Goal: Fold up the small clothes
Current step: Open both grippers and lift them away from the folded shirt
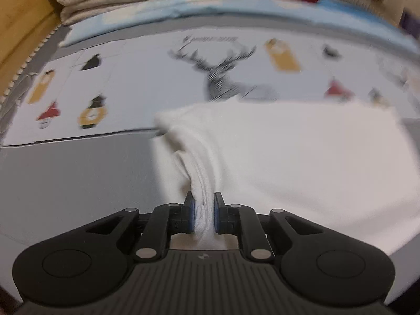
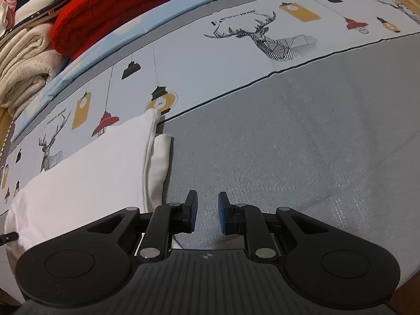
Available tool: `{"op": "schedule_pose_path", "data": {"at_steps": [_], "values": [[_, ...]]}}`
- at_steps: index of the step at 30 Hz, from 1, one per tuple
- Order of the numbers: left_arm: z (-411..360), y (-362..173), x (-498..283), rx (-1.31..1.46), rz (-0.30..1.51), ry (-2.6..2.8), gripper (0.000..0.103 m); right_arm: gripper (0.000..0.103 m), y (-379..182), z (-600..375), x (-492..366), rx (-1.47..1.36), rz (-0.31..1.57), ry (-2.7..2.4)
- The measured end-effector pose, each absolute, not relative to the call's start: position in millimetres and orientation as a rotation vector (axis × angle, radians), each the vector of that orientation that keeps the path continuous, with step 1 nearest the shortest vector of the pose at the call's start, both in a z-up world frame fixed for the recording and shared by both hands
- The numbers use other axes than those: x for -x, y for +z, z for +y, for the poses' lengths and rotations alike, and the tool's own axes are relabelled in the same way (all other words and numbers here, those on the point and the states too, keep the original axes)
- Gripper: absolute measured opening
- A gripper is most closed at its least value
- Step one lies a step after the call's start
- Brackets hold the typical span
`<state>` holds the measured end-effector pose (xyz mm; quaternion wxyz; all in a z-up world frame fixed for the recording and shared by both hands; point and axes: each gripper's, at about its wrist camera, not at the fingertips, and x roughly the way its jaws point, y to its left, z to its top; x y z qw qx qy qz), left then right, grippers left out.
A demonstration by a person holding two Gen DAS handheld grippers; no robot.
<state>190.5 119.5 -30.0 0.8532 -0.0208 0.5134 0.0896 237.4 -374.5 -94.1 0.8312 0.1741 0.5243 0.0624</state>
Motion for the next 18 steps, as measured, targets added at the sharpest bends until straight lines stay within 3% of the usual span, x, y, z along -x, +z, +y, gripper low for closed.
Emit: {"op": "schedule_pose_path", "data": {"at_steps": [4,14,17,18], "values": [[98,-7,-198,0.287,1.007,0.045,0.014,0.017,-93,-375,-240,-0.351,1.105,0.138],[-36,0,-245,0.435,0.954,-0.223,0.013,0.017,-92,-383,-244,-0.361,1.095,0.119],[-83,1,-251,0.482,0.916,-0.360,0.016,0.017,-90,-384,-245,-0.365,1.093,0.107],[-97,3,-251,0.492,0.909,-0.438,0.021,0.017,-90,-384,-245,-0.367,1.091,0.106]]}}
